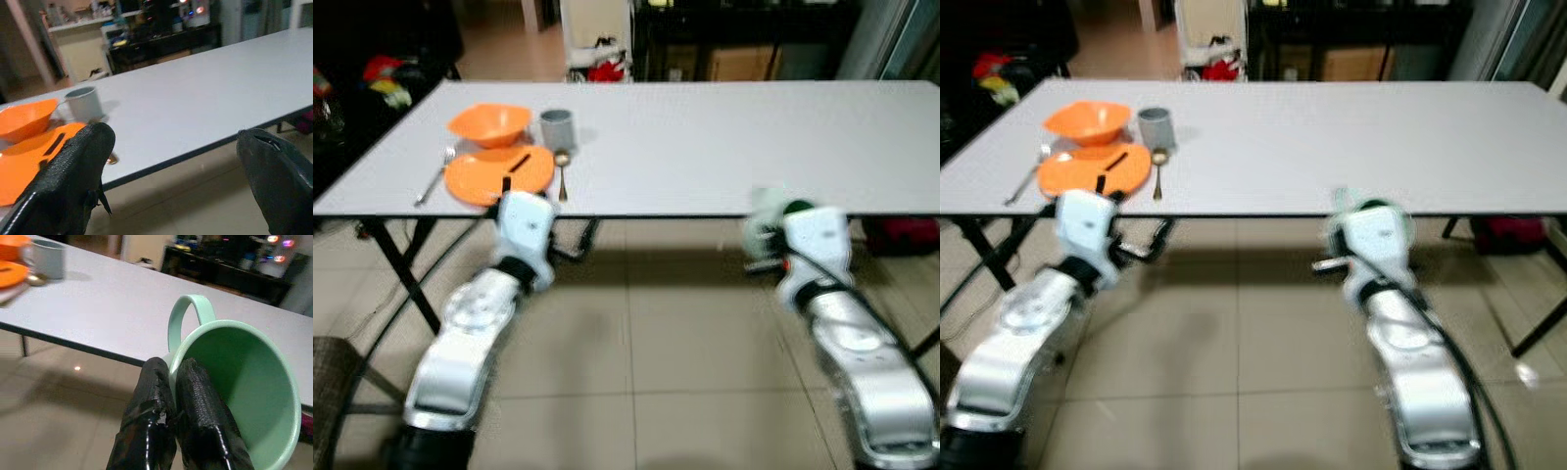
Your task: Setting the table
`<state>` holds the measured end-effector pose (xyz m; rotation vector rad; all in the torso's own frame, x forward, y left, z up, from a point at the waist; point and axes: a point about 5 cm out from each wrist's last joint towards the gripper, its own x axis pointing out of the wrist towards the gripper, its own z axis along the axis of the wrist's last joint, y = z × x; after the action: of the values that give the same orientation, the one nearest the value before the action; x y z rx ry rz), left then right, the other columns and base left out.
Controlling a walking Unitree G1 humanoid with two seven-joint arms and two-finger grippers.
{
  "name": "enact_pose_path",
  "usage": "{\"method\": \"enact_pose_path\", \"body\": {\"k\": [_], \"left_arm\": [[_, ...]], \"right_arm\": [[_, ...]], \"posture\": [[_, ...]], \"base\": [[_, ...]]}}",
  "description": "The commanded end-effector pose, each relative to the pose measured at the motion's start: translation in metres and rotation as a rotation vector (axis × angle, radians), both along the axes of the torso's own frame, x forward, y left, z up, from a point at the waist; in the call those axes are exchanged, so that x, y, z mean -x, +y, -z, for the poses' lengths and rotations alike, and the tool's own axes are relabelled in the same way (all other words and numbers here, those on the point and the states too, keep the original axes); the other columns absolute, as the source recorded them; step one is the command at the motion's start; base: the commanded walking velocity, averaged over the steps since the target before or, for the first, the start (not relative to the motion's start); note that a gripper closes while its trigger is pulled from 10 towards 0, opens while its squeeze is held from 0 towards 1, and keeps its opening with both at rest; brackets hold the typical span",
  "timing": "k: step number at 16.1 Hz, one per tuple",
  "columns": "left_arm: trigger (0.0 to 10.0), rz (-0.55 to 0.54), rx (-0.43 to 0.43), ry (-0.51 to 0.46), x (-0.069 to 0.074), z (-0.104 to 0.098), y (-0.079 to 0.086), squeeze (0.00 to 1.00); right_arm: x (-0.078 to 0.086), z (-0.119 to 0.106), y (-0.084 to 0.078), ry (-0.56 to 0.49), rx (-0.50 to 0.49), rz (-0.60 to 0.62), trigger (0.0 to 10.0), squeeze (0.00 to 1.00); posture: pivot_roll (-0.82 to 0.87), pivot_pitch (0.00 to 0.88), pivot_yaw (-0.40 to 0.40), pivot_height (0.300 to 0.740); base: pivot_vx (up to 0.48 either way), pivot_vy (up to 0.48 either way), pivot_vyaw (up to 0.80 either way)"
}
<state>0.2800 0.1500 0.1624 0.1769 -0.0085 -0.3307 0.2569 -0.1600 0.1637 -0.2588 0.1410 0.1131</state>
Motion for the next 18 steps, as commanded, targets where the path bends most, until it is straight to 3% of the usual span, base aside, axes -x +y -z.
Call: {"method": "enact_pose_path", "body": {"k": [1,9,13,18], "left_arm": [[10.0,0.033,0.003,-0.015,-0.002,-0.004,-0.008,0.0],[10.0,0.024,0.0,-0.009,0.003,-0.001,-0.008,0.0],[10.0,0.05,-0.002,-0.003,0.004,0.0,-0.013,0.0],[10.0,0.06,-0.02,0.015,0.01,0.003,-0.008,0.0]], "right_arm": [[0.001,-0.007,-0.007,-0.028,0.02,0.026,10.0,0.0],[0.001,-0.008,-0.007,-0.023,0.035,0.008,10.0,0.0],[0.001,-0.009,-0.004,-0.02,0.006,0.003,10.0,0.0],[0.004,-0.006,0.002,0.004,-0.017,-0.018,10.0,0.0]], "posture": [[0.0,0.0,0.034,0.74],[0.02,0.0,0.017,0.74],[0.02,0.0,0.013,0.74],[0.03,0.0,0.029,0.74]], "base": [[0.337,0.0,0.0],[0.337,0.0,0.0],[0.337,0.0,0.0],[0.336,0.0,0.0]]}}
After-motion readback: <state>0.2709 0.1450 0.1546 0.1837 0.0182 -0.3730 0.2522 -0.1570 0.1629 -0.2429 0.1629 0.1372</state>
